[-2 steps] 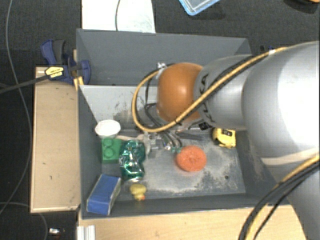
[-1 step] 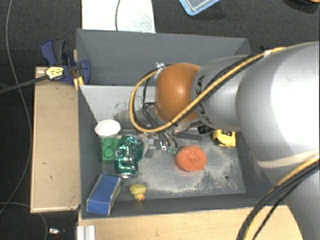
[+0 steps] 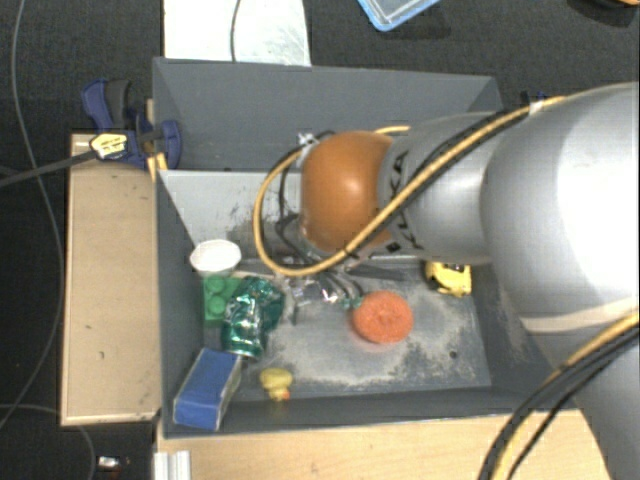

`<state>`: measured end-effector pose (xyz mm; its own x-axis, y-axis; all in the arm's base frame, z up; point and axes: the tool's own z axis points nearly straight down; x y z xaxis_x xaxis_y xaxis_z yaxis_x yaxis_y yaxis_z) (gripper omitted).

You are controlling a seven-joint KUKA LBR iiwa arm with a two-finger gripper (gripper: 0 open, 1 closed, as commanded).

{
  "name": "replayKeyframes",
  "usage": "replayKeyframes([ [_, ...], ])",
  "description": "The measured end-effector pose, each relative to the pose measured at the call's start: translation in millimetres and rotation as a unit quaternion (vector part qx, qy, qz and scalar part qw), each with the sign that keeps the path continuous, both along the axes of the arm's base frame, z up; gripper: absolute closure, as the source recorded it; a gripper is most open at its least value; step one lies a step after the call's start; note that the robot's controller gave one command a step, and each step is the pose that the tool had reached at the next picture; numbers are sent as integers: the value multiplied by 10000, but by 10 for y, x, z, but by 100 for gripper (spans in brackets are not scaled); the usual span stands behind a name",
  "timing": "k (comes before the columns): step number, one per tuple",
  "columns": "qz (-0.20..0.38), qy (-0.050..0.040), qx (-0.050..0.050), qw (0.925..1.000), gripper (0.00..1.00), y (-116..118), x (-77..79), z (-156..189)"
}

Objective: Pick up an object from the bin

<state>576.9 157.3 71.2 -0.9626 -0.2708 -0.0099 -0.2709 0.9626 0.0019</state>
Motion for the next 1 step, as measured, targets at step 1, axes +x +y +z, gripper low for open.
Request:
replayKeyframes([
  [1,-242,-46,-15,9997,100,404,-104,100],
])
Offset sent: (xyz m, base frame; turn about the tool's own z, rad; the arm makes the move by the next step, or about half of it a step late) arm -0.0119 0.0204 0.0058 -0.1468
